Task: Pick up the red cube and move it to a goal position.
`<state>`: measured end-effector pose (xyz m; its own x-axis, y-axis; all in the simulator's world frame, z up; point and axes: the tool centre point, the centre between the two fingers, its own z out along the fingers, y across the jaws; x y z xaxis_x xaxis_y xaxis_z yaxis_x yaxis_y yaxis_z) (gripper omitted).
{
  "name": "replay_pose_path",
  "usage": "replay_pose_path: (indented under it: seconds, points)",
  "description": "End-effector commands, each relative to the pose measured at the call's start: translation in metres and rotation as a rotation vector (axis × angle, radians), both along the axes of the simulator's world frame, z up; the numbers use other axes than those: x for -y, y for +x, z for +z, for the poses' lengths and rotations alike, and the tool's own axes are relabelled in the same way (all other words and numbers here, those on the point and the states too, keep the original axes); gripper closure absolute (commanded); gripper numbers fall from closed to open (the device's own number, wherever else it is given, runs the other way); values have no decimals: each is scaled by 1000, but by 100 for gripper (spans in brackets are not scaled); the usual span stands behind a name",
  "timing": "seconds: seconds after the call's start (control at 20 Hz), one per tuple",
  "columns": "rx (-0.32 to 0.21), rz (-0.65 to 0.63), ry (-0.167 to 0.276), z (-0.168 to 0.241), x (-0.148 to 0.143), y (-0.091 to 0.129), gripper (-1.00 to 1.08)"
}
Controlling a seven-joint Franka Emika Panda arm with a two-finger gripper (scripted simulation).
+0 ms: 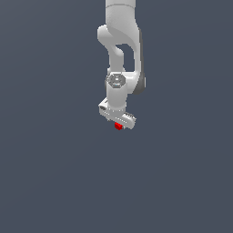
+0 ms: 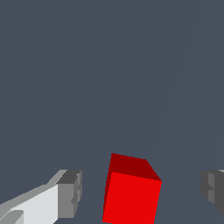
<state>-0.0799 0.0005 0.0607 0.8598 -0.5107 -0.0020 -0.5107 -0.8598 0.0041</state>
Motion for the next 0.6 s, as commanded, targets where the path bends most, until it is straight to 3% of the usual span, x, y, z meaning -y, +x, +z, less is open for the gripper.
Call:
replay_pose_path:
  seconds: [0.0, 0.55]
  points:
    - [2, -57, -1, -11, -3, -6, -92]
    - [4, -191, 1, -40, -15, -19, -92]
